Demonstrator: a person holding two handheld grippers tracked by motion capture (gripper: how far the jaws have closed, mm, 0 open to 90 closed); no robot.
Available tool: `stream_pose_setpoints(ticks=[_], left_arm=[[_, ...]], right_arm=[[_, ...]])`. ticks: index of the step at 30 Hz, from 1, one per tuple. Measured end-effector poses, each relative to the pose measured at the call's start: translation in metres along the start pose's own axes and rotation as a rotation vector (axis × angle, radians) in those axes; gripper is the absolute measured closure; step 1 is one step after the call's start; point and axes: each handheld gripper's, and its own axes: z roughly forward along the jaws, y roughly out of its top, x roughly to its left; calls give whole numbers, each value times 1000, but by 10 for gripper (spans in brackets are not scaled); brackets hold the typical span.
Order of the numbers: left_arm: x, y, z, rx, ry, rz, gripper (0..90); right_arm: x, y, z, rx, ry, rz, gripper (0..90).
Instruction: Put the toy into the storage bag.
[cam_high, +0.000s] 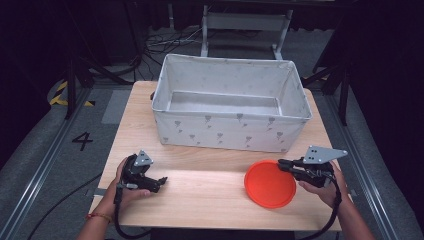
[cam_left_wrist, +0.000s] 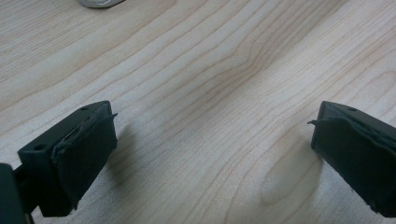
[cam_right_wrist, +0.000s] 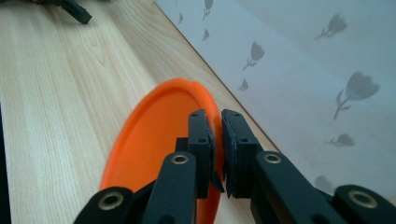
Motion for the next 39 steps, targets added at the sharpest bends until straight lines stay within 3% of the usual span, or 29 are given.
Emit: stream_pose_setpoints(ticks=[5, 15, 26, 33, 39], left_arm=[[0, 0, 0, 0, 0, -1, 6], [0, 0, 0, 0, 0, 0, 5], [0, 0, 0, 1, 0, 0, 5], [0, 0, 0, 0, 2, -1, 5], [0, 0, 0, -1, 0, -1, 5]], right_arm=[[8, 12, -11, 12, -37, -63, 834], [13, 43, -36, 18, -43, -145, 834], [13, 70, -50, 39, -38, -198, 834], [10, 92, -71, 24, -52, -221, 834], [-2, 129, -95, 19, -92, -241, 834]])
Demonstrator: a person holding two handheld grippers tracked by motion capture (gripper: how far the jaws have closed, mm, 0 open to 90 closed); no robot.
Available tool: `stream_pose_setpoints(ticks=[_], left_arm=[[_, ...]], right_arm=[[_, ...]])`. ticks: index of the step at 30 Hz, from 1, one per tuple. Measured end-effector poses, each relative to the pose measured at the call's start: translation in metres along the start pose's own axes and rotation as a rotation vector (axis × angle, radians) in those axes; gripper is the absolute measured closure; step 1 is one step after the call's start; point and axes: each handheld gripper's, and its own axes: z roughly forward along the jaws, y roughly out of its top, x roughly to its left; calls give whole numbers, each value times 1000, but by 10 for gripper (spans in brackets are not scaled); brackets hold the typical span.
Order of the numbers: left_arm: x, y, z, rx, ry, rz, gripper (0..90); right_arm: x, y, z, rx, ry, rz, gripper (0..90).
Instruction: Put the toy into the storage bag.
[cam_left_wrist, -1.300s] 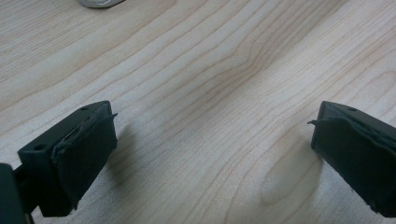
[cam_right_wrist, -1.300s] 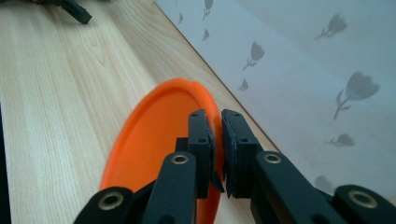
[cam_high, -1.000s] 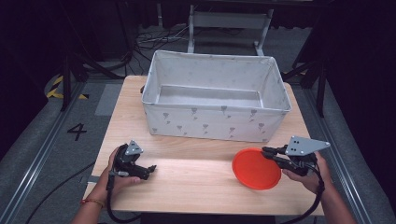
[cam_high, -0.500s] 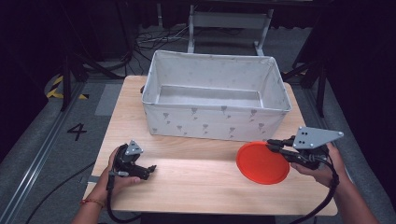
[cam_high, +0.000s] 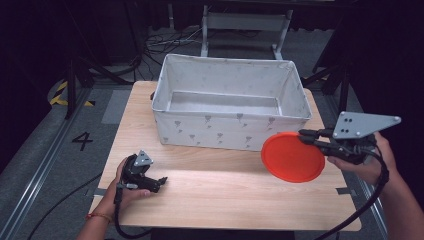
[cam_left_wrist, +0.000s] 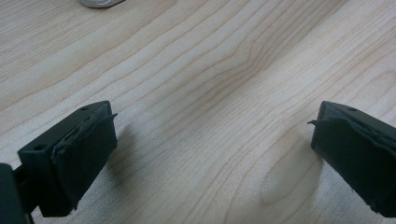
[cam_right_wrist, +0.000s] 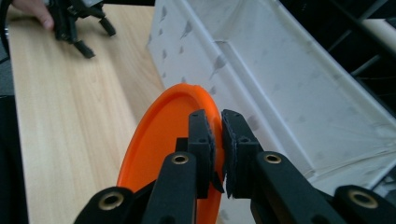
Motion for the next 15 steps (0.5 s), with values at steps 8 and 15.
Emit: stream_pose_setpoints(ticks=[8, 15], left_arm=[[0, 0, 0, 2, -1, 1, 5], [0, 0, 0, 2, -1, 1, 5]], right_arm=[[-31, 34, -20, -14, -32, -12, 834], [-63, 59, -18, 5, -73, -17, 834]])
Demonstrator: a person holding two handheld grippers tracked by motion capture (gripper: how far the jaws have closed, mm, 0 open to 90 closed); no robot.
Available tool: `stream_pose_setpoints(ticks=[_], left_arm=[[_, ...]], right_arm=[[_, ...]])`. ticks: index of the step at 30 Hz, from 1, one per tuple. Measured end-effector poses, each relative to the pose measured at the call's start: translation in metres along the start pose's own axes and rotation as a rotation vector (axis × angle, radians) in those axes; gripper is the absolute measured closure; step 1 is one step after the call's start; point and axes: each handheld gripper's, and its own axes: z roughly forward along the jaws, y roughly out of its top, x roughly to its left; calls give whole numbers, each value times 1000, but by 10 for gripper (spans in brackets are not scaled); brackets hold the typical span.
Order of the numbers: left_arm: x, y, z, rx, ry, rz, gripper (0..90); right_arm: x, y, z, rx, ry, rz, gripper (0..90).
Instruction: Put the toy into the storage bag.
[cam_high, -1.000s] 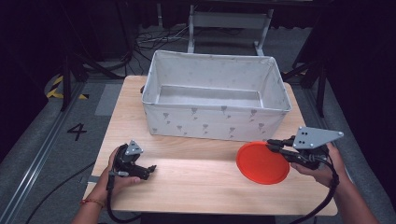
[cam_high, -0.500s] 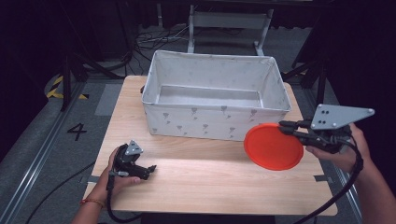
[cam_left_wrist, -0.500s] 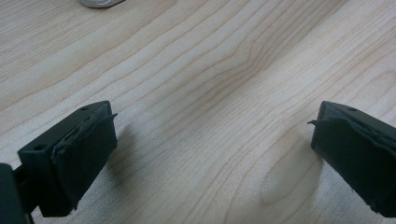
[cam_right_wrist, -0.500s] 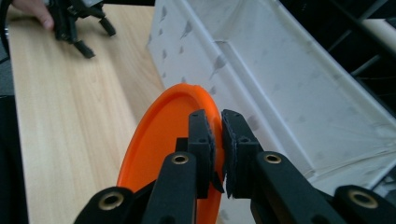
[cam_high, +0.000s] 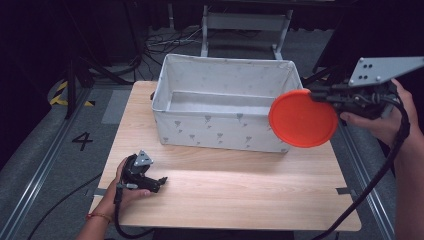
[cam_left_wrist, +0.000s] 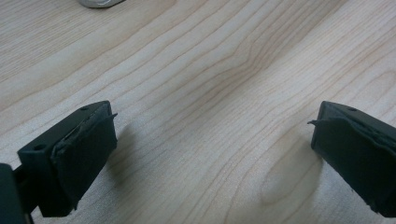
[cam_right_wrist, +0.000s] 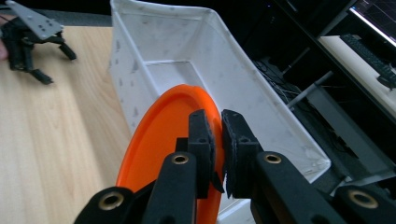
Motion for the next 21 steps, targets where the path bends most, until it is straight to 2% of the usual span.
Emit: stream_pose_setpoints(ticks=[7, 14, 21], left_arm=[[0, 0, 0, 0, -1, 4, 4], [1, 0, 0, 0, -1, 5, 4], [1, 0, 0, 0, -3, 6, 4]], right_arm=[[-29, 7, 16, -32, -3, 32, 834], [-56, 11, 42, -5, -32, 41, 834], [-75, 2, 72, 27, -35, 67, 834]])
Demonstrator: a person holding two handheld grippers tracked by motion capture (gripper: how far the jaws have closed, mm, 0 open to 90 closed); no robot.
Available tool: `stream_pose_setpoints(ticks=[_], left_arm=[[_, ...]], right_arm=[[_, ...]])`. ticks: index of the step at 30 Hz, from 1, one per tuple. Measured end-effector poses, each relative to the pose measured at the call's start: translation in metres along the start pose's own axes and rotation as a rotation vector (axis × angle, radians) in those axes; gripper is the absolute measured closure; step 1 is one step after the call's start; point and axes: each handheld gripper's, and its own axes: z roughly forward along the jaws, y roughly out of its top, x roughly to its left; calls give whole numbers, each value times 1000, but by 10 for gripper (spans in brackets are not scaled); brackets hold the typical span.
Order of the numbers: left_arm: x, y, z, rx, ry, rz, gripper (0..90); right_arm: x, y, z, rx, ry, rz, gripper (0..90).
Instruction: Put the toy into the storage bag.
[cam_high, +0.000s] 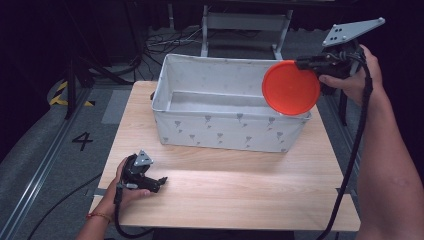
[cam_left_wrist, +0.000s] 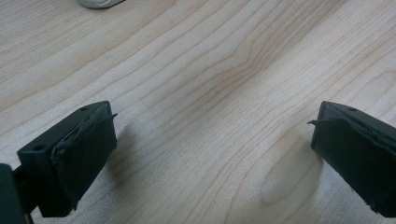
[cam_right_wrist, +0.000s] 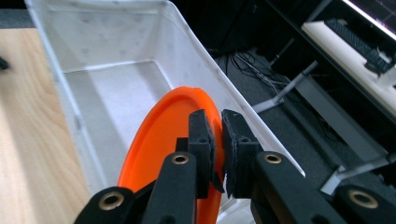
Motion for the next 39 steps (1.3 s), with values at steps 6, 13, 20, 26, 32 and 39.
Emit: stream_pose_setpoints(ticks=[6, 13, 20, 26, 32, 39], left_arm=[[0, 0, 0, 0, -4, 2, 4], [0, 0, 0, 0, -5, 2, 4], [0, 0, 0, 0, -5, 2, 5], [1, 0, 0, 1, -6, 5, 4], [1, 0, 0, 1, -5, 6, 4], [1, 0, 0, 3, -5, 9, 4]], right_arm=[[-8, -11, 21, 15, 24, 15, 834], [-1, -19, 42, 46, 60, -16, 833], [7, -28, 61, 109, 106, -41, 832], [13, -39, 75, 180, 152, -72, 832], [25, -45, 90, 240, 216, -127, 831], [39, -48, 106, 342, 291, -198, 829]])
